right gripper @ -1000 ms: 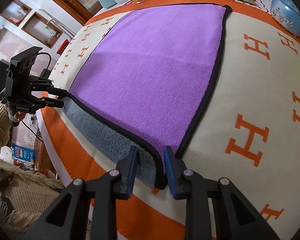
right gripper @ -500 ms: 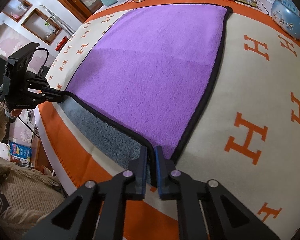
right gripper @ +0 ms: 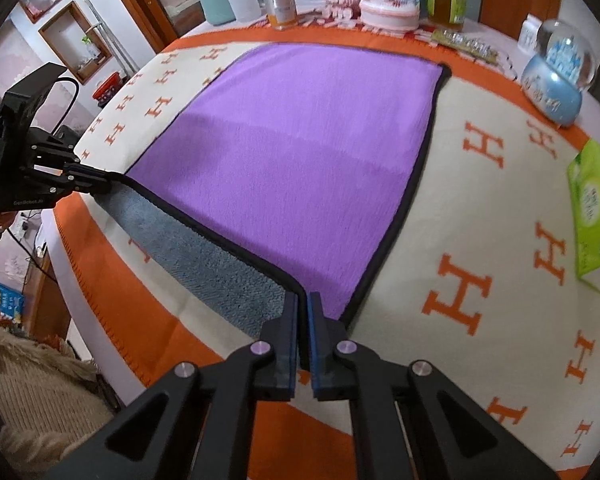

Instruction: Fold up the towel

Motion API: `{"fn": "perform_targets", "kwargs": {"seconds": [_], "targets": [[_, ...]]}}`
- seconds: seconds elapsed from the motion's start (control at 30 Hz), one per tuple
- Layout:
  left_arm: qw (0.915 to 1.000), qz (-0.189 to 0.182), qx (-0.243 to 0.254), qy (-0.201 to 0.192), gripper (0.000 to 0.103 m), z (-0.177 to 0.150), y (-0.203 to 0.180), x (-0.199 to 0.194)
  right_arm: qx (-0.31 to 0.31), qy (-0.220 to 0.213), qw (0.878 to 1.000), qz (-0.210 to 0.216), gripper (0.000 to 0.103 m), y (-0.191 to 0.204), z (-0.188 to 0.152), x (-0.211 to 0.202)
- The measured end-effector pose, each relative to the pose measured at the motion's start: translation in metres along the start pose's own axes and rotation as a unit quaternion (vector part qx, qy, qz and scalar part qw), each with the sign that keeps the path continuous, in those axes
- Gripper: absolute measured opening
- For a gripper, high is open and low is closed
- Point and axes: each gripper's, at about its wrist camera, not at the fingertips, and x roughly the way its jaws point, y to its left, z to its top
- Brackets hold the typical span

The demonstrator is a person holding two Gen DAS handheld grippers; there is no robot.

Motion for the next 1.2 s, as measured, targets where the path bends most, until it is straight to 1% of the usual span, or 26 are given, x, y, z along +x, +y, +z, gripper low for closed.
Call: {"fn": "perform_targets", "kwargs": {"seconds": [0.13,0.3,0.47,0.57,0.7,0.87,1.07,1.2], "targets": [[0.9994,0.032,0.003,-0.013,0.004,0.018,0.003,-0.012,0.009,-0.027,0.999,-0.019,0.004,-0.003,0.019,-0.013],[0.9964,0.068,-0.022,-0.046,0.004,0.058,0.028,-0.028,0.023,-0.071,0.996,-0.046,0.004,-0.016,0.054,-0.026],[0.9898,0.11,-0.038,-0.082,0.004,0.104,0.04,-0.036,0.031,-0.106,0.99,-0.09,0.004,-0.031,0.098,-0.024],[0.9845,0.136,-0.043,-0.102,0.004,0.132,0.05,-0.033,0.045,-0.118,0.986,-0.109,0.004,-0.045,0.122,-0.018],[0.9796,0.151,-0.064,-0.117,0.004,0.165,0.068,-0.021,0.065,-0.124,0.982,-0.126,0.004,-0.063,0.151,-0.003],[0.9766,0.154,-0.095,-0.116,0.004,0.192,0.088,0.002,0.096,-0.127,0.978,-0.134,0.004,-0.085,0.183,0.017],[0.9732,0.163,-0.118,-0.111,0.004,0.209,0.105,0.026,0.109,-0.115,0.977,-0.141,0.004,-0.097,0.205,0.043],[0.9733,0.169,-0.119,-0.1,0.005,0.217,0.109,0.044,0.111,-0.105,0.977,-0.148,0.004,-0.103,0.214,0.058]]}}
